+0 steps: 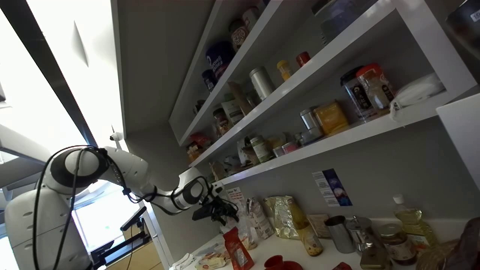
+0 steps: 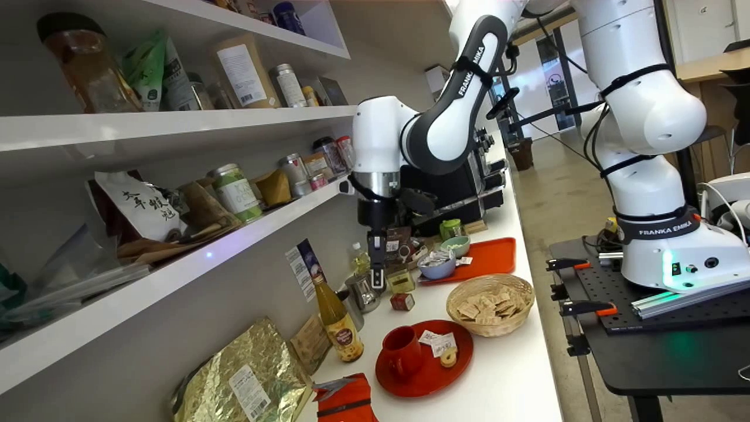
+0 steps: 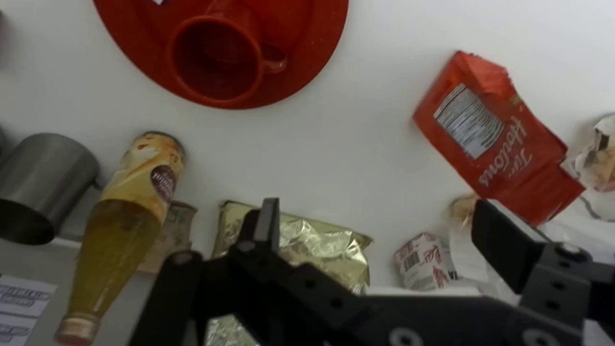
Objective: Remove the orange sachet from the shelf
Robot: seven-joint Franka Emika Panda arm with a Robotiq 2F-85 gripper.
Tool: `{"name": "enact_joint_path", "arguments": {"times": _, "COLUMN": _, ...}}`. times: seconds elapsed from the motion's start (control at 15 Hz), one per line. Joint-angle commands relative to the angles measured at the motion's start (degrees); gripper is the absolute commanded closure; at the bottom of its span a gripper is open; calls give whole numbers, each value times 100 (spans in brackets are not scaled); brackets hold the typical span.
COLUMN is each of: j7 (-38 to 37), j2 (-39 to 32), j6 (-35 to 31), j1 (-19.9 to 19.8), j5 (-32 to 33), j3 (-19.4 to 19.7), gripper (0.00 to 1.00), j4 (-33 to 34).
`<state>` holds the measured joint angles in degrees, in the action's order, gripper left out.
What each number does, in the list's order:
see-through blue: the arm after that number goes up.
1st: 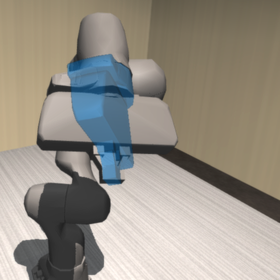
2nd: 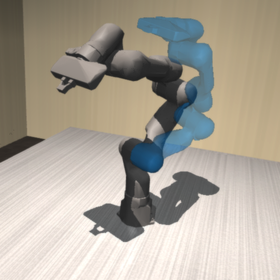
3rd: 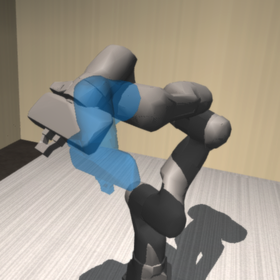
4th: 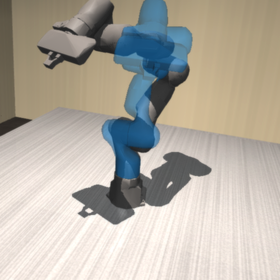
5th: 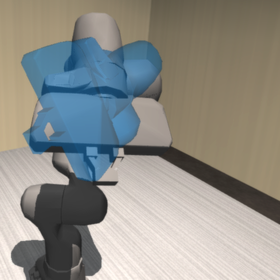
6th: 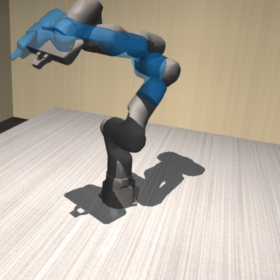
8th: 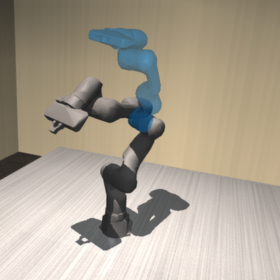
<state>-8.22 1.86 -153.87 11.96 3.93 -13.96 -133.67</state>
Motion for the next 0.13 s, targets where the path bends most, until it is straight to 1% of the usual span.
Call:
{"name": "enact_joint_path", "arguments": {"times": 0.0, "j7": 82, "j2": 170, "j6": -55, "j1": -14, "j5": -81, "j3": 75, "gripper": 0, "j4": -74}}
{"name": "enact_joint_path", "arguments": {"times": 0.07, "j7": 95, "j2": 294, "j6": -74, "j1": -40, "j5": -105, "j3": 97, "gripper": 0, "j4": -140}}
